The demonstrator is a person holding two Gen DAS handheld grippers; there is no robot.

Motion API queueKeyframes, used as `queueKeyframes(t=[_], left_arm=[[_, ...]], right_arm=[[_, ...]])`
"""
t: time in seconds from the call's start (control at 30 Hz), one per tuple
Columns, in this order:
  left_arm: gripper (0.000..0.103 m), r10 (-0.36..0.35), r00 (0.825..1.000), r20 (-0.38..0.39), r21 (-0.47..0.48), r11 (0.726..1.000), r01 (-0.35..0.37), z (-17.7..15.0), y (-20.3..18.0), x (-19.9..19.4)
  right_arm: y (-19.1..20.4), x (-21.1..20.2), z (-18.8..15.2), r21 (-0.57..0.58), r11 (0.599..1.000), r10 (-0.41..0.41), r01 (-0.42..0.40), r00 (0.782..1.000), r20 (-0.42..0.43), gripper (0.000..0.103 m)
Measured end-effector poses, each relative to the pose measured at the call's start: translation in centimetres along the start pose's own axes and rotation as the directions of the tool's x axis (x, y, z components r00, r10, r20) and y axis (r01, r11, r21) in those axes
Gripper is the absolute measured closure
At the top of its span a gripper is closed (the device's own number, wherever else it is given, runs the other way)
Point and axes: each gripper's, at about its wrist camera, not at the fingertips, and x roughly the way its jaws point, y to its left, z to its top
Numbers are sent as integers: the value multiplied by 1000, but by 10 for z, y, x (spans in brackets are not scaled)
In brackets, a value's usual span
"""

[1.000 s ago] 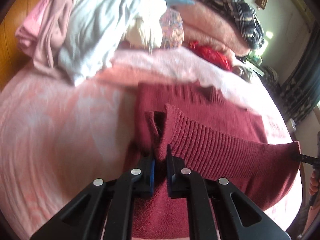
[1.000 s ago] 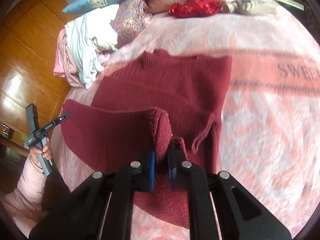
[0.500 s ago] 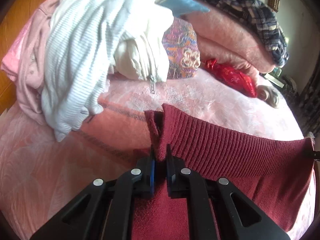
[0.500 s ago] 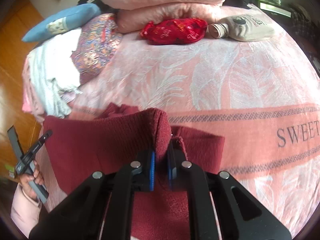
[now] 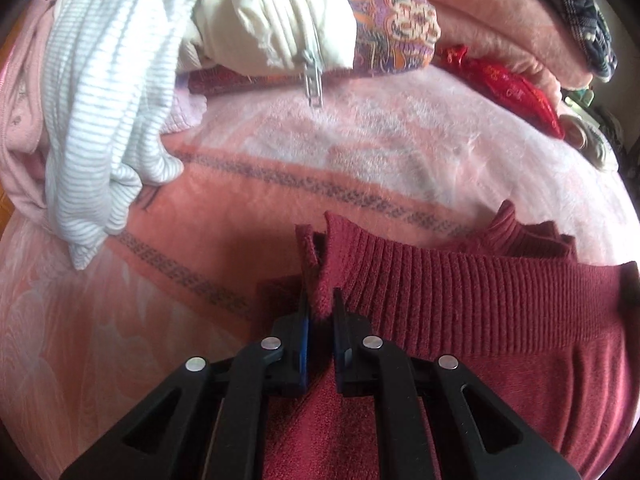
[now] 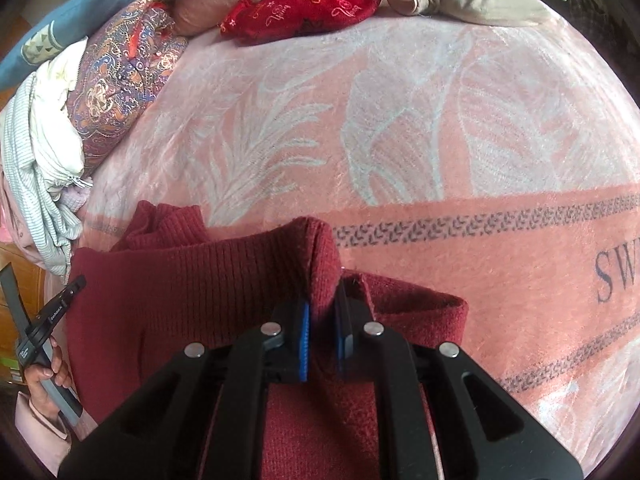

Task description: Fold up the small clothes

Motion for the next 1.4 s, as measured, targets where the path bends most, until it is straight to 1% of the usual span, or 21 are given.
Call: queueKeyframes(t=[0.07,0.13,0.17,0.2,0.23,0.27,0.3,0.37,0.43,0.53,0.6,0.77,0.83,0.9,0.93,0.97,1.0,1.1,1.17,1.27,1.4], left_arm=[[91,20,1000,-10,24,999,-20,-1,-3,5],[85,41,999,-21,48,998,-40,2,-6,5],[84,35,999,-23,48,998,-33,4,-6,2],[74,19,999,-26,41,999,-18,6,-4,-2],[56,-4,1000,-30,30,1000,5,7,0,-8],[48,-37,999,-28,11,999,37,5,5,-17],[44,-58,998,-15,-1,998,58,2,10,-27],[40,-84,996,7,4,996,84,-12,22,-51],[36,-91,996,13,25,996,90,-36,34,-72],[35,-93,996,-13,27,995,94,-79,55,-90],[35,-120,992,-37,1,993,120,-108,66,-98],[35,-142,988,-60,3,990,143,-151,61,-102],[36,-135,988,-75,-14,991,134,-158,58,-97],[52,-154,982,-108,-51,987,150,-161,56,-85],[64,-170,978,-123,-60,985,164,-162,55,-82],[73,-163,978,-130,-77,985,154,-161,55,-80],[81,-155,979,-132,-82,986,146,-160,55,-81],[88,-170,973,-154,-88,984,158,-153,55,-89],[89,-193,970,-147,-97,979,180,-150,58,-100],[90,-234,963,-132,-110,969,220,-145,65,-116],[90,-231,964,-134,-85,971,221,-143,64,-117]], right_arm=[[-1,8,-1,9,1000,-16,16,1000,-14,91],[-2,7,-3,11,999,-33,33,999,-12,84],[-2,3,-4,15,999,-35,35,999,-10,71],[-3,-3,-6,12,1000,-29,29,1000,-4,65],[-4,-10,-9,5,1000,-22,22,1000,1,65],[-5,-21,-16,-10,1000,-10,10,1000,6,65],[-7,-32,-24,-20,1000,5,-5,1000,11,57],[-13,-54,-50,-48,998,29,-29,1000,3,49],[-17,-74,-84,-101,995,27,-27,1000,-4,49],[-27,-88,-136,-135,989,46,-54,997,-62,49],[-32,-89,-166,-134,989,58,-71,994,-96,49],[-34,-82,-205,-139,984,93,-110,988,-126,50],[-36,-73,-209,-112,985,114,-130,984,-136,59],[-38,-68,-210,-96,986,126,-139,983,-134,74],[-39,-68,-209,-85,985,141,-153,981,-132,81],[-40,-70,-208,-72,982,162,-172,978,-134,97],[-40,-75,-207,-65,980,177,-187,976,-130,97],[-39,-97,-206,-81,975,196,-205,975,-109,98],[-39,-117,-205,-71,966,244,-250,966,-86,98],[-37,-136,-203,-87,961,258,-264,963,-71,98],[-37,-128,-205,-105,967,222,-231,971,-89,98]])
